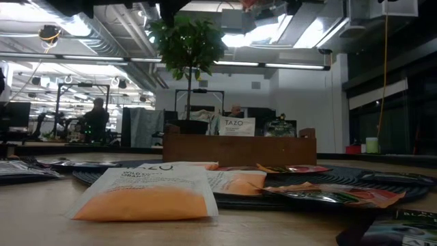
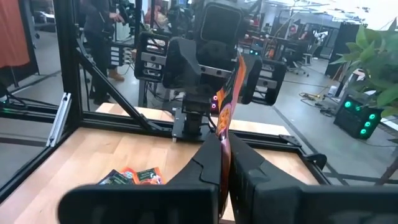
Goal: Pick & Place Tea
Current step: Put the orange tea bag into the left side of the wooden organizer
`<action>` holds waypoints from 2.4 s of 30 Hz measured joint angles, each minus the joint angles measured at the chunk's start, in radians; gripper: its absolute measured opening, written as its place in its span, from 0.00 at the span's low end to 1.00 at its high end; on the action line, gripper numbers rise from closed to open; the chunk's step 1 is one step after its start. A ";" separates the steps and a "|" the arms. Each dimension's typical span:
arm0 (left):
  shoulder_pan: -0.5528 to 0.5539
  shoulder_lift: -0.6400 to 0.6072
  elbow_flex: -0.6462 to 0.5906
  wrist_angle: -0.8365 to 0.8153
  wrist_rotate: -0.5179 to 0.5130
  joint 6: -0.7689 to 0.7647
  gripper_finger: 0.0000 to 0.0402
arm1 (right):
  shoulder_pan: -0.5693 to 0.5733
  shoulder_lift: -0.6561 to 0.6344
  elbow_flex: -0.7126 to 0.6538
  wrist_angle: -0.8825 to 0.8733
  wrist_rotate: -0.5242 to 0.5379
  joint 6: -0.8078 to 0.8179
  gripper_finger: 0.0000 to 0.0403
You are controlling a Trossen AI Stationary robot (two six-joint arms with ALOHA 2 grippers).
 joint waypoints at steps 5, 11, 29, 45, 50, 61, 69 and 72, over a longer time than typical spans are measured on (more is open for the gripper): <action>0.000 0.047 0.005 0.013 -0.009 -0.033 0.46 | 0.000 0.000 0.000 0.005 -0.001 -0.003 0.03; 0.000 0.138 0.077 0.018 -0.007 -0.019 0.46 | 0.000 0.000 0.000 0.006 -0.001 0.000 0.03; 0.000 0.162 0.114 0.065 0.020 0.018 0.42 | 0.000 0.000 0.000 0.009 0.000 -0.007 0.03; 0.000 0.162 0.114 0.065 0.022 0.096 0.18 | 0.000 0.000 0.000 0.028 0.000 -0.034 0.03; 0.000 0.162 0.114 0.065 0.022 0.101 0.07 | 0.000 0.000 0.000 0.028 0.000 -0.043 0.03; 0.000 0.162 0.114 0.064 0.025 0.101 0.01 | 0.000 0.000 0.000 0.020 -0.049 -0.036 0.10; 0.001 0.153 0.114 0.042 0.042 0.120 0.01 | 0.000 0.000 0.000 0.016 -0.048 0.000 0.25; 0.004 0.135 0.114 -0.009 0.043 0.127 0.01 | 0.001 0.000 0.000 0.015 -0.013 0.001 0.36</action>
